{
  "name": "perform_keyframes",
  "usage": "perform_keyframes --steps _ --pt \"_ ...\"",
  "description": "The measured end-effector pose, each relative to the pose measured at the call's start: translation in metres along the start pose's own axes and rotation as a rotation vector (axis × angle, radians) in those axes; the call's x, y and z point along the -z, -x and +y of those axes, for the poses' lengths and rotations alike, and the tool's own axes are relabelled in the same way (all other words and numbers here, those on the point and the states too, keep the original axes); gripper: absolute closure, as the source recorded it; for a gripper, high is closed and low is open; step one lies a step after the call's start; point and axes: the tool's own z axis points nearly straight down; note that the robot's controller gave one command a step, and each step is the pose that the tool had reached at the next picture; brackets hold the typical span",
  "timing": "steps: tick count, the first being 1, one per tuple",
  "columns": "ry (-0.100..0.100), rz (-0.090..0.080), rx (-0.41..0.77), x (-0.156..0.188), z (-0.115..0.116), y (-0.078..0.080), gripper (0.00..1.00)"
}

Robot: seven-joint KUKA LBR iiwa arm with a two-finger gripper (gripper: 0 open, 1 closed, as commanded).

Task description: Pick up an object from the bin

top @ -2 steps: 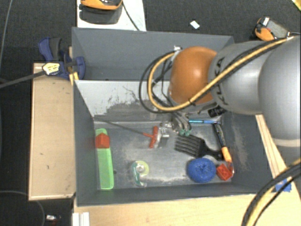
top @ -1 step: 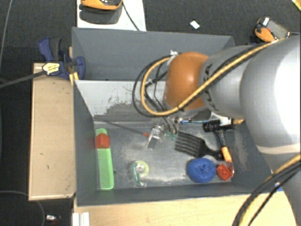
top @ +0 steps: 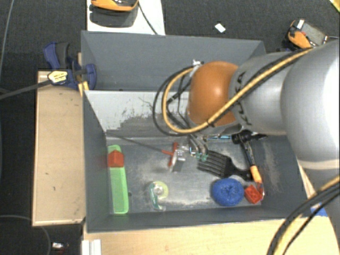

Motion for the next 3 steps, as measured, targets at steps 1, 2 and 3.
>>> perform_keyframes --steps 1,2,3 --pt "0.002 -0.006 -0.123 -0.019 0.007 0.009 0.0" --pt "0.002 -0.005 0.051 -0.031 -0.01 0.005 1.0" --pt "0.002 -0.005 0.05 -0.031 -0.01 0.005 1.0"
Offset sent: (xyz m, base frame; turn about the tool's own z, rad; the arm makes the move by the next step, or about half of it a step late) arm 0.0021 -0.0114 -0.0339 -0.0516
